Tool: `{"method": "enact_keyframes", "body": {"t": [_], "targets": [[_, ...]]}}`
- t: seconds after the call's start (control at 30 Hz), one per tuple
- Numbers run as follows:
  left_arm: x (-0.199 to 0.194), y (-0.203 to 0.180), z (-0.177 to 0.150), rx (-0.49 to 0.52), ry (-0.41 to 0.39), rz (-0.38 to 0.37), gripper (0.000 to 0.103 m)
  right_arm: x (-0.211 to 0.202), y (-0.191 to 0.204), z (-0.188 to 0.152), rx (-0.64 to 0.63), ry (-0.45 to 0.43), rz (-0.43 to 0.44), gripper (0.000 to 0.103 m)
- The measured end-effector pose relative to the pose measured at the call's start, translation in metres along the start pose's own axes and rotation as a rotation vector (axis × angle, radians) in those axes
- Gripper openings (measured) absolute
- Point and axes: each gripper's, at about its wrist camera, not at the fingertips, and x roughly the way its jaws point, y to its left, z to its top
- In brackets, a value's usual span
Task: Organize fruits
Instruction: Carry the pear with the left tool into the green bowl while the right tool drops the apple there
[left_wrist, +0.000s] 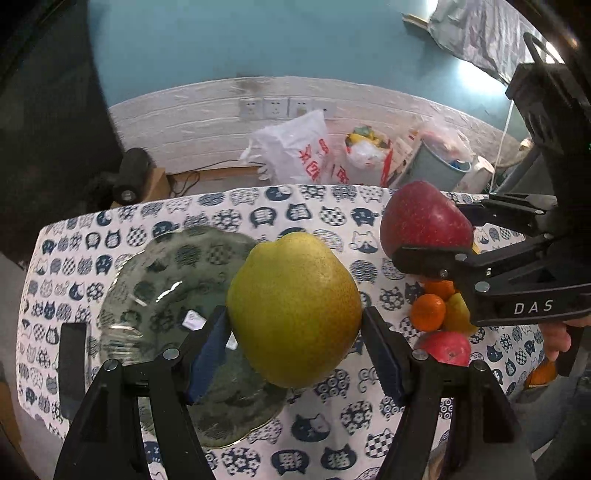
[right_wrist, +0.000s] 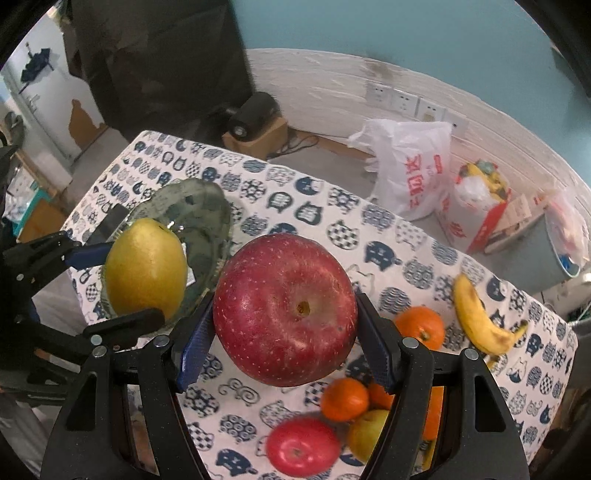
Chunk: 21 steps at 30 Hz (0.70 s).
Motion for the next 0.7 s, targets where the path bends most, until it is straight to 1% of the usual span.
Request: {"method": "enact_keyframes", "body": {"t": [0.3, 0.4, 0.5, 0.7], "targets": [[-0.003, 0.05, -0.02, -0.088, 0.011, 0.05, 0.074, 0.019, 0.035, 0.018, -0.041, 0.019, 0.033, 0.072], [-0.002, 0.061, -0.025, -0.105, 0.016, 0.063, 0.074, 0.026, 0.045, 0.022, -0.053, 0.027, 0.043, 0.072], [0.001, 0.075, -0.032, -0.126, 0.029, 0.081, 0.074, 0.033, 0.056, 0.026, -0.067, 0.037, 0.055, 0.072], [0.01, 0.095, -0.045, -0.165, 0.064, 0.093, 0.074, 0.053, 0.08, 0.031, -0.102, 0.07, 0.079, 0.072]]}}
